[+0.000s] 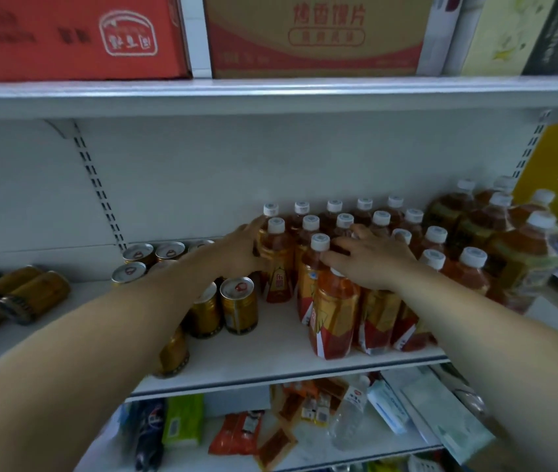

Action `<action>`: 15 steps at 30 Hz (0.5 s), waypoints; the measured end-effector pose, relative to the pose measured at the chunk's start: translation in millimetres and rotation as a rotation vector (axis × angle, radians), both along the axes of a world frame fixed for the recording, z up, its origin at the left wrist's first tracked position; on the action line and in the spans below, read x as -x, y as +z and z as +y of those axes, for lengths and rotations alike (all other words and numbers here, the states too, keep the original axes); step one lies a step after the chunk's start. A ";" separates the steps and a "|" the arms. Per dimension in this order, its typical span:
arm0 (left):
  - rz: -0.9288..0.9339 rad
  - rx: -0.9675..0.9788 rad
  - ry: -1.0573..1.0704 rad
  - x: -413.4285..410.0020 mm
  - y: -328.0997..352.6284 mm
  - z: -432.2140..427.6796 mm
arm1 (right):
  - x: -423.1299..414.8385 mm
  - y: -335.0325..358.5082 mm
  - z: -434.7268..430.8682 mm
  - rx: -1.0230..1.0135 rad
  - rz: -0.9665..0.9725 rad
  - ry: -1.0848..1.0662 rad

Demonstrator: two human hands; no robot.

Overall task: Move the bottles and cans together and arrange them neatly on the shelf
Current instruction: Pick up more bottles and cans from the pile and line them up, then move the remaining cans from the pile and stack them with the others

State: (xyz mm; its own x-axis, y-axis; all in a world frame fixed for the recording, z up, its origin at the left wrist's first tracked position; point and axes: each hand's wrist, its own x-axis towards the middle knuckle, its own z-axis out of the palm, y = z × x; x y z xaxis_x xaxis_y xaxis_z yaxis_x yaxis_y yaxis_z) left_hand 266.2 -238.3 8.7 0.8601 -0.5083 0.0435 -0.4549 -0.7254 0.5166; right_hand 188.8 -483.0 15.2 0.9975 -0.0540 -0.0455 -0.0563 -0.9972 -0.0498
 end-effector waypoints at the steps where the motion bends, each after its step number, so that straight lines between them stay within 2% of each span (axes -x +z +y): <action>1: -0.011 -0.043 0.010 7.3 -1.3 10.9 | -0.4 2.3 -0.9 -0.027 0.025 -0.002; 5: 0.027 -0.119 0.018 28.0 -1.0 57.3 | 0.8 26.3 7.4 -0.099 0.111 -0.022; 8: 0.022 -0.153 0.063 41.5 6.6 94.4 | -1.2 40.1 35.4 -0.076 0.040 -0.022; 11: -0.012 -0.124 0.090 62.9 16.6 140.5 | -10.9 50.0 93.0 -0.093 -0.040 0.099; 15: -0.026 -0.142 0.251 96.5 22.2 223.6 | -26.0 63.6 205.0 -0.055 -0.056 0.199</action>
State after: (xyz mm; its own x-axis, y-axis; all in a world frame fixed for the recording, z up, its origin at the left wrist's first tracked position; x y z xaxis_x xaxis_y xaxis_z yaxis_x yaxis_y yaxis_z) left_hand 169.8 -14.7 30.9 0.9594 -0.2818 0.0105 -0.2632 -0.8813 0.3924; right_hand 214.8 -277.9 78.8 0.9892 0.1457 0.0128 0.1462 -0.9840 -0.1021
